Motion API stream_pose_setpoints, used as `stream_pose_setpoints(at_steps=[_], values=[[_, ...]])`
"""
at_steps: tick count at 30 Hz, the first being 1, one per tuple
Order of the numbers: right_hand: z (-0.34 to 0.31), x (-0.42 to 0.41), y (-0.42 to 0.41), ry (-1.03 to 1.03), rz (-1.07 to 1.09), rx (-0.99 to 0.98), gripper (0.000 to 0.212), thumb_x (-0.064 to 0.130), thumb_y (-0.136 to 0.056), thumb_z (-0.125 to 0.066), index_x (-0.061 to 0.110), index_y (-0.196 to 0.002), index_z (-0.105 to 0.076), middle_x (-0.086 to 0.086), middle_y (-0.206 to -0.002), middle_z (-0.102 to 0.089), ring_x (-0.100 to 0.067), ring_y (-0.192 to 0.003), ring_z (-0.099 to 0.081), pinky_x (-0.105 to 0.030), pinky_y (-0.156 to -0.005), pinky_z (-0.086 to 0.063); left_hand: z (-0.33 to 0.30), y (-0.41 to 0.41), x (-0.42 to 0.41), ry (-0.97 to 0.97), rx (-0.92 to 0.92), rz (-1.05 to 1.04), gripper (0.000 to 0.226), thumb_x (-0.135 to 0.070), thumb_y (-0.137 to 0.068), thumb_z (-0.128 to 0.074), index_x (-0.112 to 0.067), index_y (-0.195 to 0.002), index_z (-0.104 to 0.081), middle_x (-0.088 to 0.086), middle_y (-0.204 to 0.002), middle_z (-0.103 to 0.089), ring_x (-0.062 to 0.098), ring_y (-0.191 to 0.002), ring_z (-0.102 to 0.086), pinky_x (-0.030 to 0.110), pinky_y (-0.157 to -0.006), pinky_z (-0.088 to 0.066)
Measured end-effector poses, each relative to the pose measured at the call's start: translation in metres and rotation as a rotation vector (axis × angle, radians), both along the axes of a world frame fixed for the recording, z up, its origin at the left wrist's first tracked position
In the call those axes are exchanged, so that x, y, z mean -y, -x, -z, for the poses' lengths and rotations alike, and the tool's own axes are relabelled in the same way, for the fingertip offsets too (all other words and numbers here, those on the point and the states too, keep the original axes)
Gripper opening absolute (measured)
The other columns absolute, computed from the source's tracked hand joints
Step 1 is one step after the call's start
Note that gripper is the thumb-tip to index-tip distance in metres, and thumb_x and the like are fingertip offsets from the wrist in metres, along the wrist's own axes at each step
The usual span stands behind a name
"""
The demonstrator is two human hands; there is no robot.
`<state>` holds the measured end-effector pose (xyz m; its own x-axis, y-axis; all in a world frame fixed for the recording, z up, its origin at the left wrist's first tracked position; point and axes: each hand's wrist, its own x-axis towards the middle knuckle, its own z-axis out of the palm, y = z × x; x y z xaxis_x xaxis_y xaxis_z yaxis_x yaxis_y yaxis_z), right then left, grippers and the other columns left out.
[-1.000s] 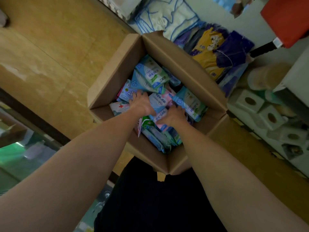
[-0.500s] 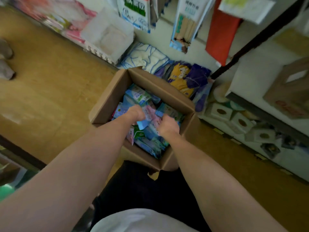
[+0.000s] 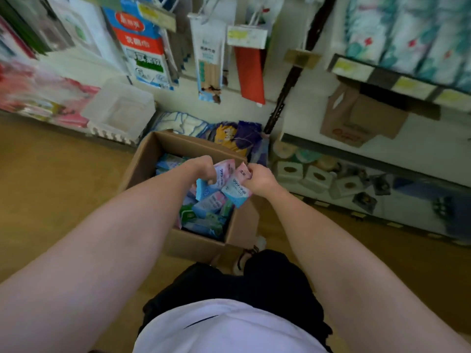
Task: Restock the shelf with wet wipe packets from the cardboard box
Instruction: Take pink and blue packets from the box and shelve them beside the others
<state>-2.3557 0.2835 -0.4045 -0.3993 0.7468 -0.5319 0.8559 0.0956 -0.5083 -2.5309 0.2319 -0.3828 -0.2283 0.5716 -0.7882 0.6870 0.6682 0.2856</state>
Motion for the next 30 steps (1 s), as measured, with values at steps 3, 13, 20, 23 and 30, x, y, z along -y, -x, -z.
stream_pose_setpoints(at_steps=[3,13,20,23,30], values=[[-0.021,-0.011,-0.028,-0.033,0.005,0.000,0.016,0.027,-0.091,-0.062,0.014,-0.099,-0.059,-0.002,-0.094,-0.062,-0.022,-0.087,-0.059,-0.034,-0.072,-0.047,-0.020,-0.026,-0.018,-0.023,-0.022,0.095,0.025,-0.001,-0.079,-0.067,0.006,-0.101,-0.058,0.027,-0.098,-0.064,0.041,-0.079,-0.069,0.052,-0.067,-0.060],[-0.082,-0.069,-0.166,-0.077,0.211,-0.106,0.011,0.022,-0.090,-0.065,0.014,-0.096,-0.060,-0.001,-0.091,-0.068,-0.013,-0.079,-0.066,-0.029,-0.062,-0.055,-0.053,-0.144,-0.088,-0.206,-0.040,0.195,0.031,-0.023,-0.072,-0.081,-0.008,-0.096,-0.067,0.011,-0.097,-0.071,0.026,-0.085,-0.068,0.042,-0.080,-0.059],[-0.121,-0.113,-0.288,-0.137,0.225,-0.171,0.015,0.022,-0.084,-0.068,0.021,-0.077,-0.055,0.000,-0.082,-0.067,-0.019,-0.078,-0.067,-0.031,-0.059,-0.054,-0.092,-0.262,-0.139,-0.330,0.058,0.212,0.028,-0.014,-0.075,-0.074,-0.015,-0.102,-0.064,0.009,-0.103,-0.069,0.027,-0.094,-0.067,0.044,-0.082,-0.059],[-0.131,-0.132,-0.331,-0.150,0.241,-0.150,0.020,0.027,-0.084,-0.072,0.011,-0.094,-0.065,-0.004,-0.090,-0.072,-0.019,-0.083,-0.070,-0.038,-0.073,-0.061,-0.114,-0.309,-0.153,-0.338,0.087,0.220,0.031,-0.013,-0.080,-0.069,-0.019,-0.108,-0.057,0.006,-0.099,-0.065,0.028,-0.094,-0.064,0.039,-0.072,-0.058],[-0.168,-0.174,-0.397,-0.206,0.221,-0.126,0.019,0.025,-0.080,-0.075,0.016,-0.095,-0.069,-0.001,-0.093,-0.072,-0.014,-0.082,-0.068,-0.032,-0.067,-0.059,-0.134,-0.372,-0.190,-0.472,0.268,0.165,0.026,-0.015,-0.083,-0.065,-0.014,-0.110,-0.063,0.009,-0.106,-0.068,0.026,-0.096,-0.067,0.043,-0.087,-0.057]])
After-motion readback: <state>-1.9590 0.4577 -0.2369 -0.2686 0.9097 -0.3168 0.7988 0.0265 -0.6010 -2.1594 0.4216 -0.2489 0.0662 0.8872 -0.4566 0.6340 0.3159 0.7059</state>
